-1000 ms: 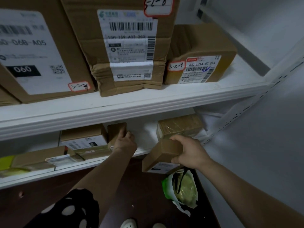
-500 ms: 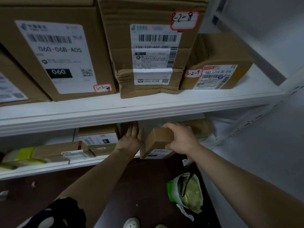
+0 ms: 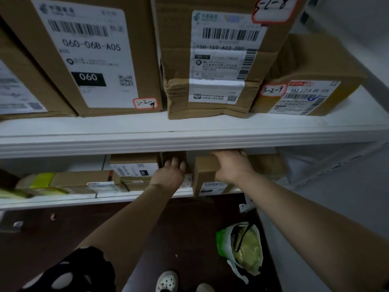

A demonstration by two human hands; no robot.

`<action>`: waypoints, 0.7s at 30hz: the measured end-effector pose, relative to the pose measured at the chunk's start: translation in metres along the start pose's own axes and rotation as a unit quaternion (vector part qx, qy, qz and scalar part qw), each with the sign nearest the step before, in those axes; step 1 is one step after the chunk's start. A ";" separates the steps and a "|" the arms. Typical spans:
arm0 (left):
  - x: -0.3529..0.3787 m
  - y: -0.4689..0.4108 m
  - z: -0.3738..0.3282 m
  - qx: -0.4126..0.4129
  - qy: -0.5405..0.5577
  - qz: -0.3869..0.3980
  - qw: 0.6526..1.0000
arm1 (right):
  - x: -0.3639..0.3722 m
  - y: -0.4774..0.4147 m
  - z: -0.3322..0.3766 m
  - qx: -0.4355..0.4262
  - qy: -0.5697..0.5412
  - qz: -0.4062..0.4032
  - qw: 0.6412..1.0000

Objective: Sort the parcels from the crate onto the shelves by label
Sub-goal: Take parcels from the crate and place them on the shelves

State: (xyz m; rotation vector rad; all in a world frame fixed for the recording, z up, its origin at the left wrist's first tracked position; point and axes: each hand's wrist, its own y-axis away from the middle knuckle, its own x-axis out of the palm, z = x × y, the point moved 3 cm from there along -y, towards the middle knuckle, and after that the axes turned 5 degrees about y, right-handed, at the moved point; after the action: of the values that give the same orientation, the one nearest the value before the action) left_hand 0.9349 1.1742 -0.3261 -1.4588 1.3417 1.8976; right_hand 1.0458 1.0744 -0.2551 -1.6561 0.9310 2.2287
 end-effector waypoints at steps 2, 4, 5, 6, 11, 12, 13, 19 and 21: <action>-0.002 -0.002 -0.002 0.016 -0.008 0.007 1.000 | 0.000 -0.001 0.002 0.005 0.009 -0.006 1.000; -0.006 -0.004 -0.007 0.026 -0.014 0.006 1.000 | 0.001 -0.004 0.003 0.007 0.011 -0.015 1.000; -0.007 -0.005 -0.008 0.029 -0.015 0.001 0.999 | 0.002 -0.005 0.004 0.008 0.011 -0.016 1.000; -0.008 -0.007 -0.010 0.033 -0.019 -0.005 0.999 | 0.003 -0.006 0.004 0.010 0.011 -0.017 1.000; -0.004 -0.012 -0.011 0.017 -0.024 -0.007 1.000 | 0.007 -0.015 0.003 0.014 0.011 -0.013 1.000; -0.004 -0.012 -0.012 0.011 -0.019 -0.011 1.000 | 0.008 -0.017 0.002 0.013 0.011 -0.009 1.000; -0.003 -0.011 -0.012 0.007 -0.012 -0.020 1.000 | 0.009 -0.019 0.002 0.012 0.011 -0.003 1.000; -0.002 -0.010 -0.010 -0.021 0.032 -0.045 0.998 | 0.021 -0.030 0.002 0.003 -0.022 0.015 1.000; -0.002 -0.008 -0.010 -0.028 0.051 -0.047 0.997 | 0.024 -0.032 0.003 -0.004 -0.025 0.010 1.000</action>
State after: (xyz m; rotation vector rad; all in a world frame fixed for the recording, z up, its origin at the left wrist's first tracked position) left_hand 0.9469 1.1701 -0.3280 -1.6359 1.2493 1.8361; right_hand 1.0522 1.0965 -0.2878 -1.5924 0.9314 2.2797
